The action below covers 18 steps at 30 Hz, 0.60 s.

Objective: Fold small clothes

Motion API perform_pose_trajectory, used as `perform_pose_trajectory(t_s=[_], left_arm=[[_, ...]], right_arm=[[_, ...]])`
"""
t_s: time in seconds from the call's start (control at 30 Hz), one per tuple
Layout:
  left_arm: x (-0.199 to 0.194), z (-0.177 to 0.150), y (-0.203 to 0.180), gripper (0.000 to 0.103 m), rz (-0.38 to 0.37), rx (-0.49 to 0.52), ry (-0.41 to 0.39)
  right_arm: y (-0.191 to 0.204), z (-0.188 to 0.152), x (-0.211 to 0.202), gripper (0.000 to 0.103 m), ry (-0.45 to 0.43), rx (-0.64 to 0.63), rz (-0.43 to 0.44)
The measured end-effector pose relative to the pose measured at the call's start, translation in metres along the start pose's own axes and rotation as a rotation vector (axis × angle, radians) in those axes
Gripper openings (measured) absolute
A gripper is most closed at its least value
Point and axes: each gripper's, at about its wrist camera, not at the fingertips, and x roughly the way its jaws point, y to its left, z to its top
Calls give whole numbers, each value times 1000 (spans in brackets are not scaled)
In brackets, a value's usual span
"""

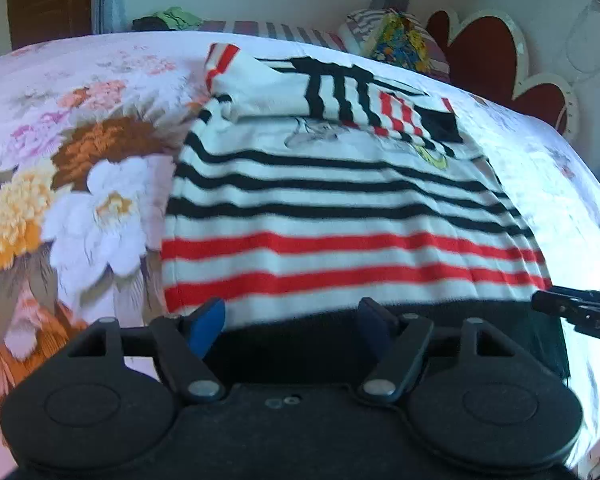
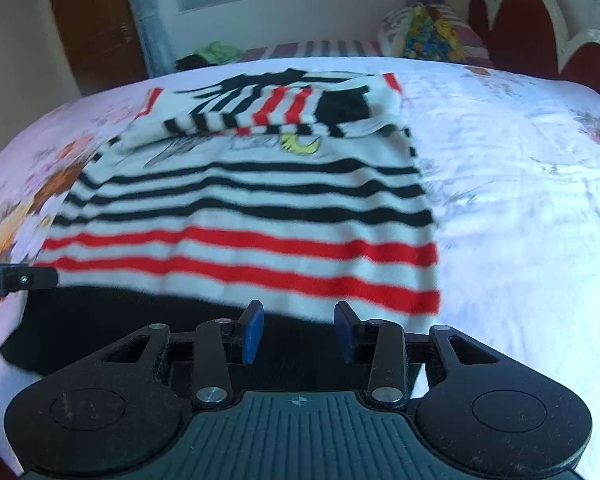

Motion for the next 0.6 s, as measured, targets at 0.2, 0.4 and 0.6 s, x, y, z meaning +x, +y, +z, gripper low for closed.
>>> perform_pose_trajectory(t_s=[0.2,0.4,0.6], left_arm=[[7,1,12,79,53,-33,6],[20,16,-5,78,-9,-21,-1],[53,54,-30,78,-25,17,-15]], right_arm=[[-18,6,4,39,7,35,-39],[-6,29,27,39,-12,13,-3],[6,69,63,39,-26,-29,45]])
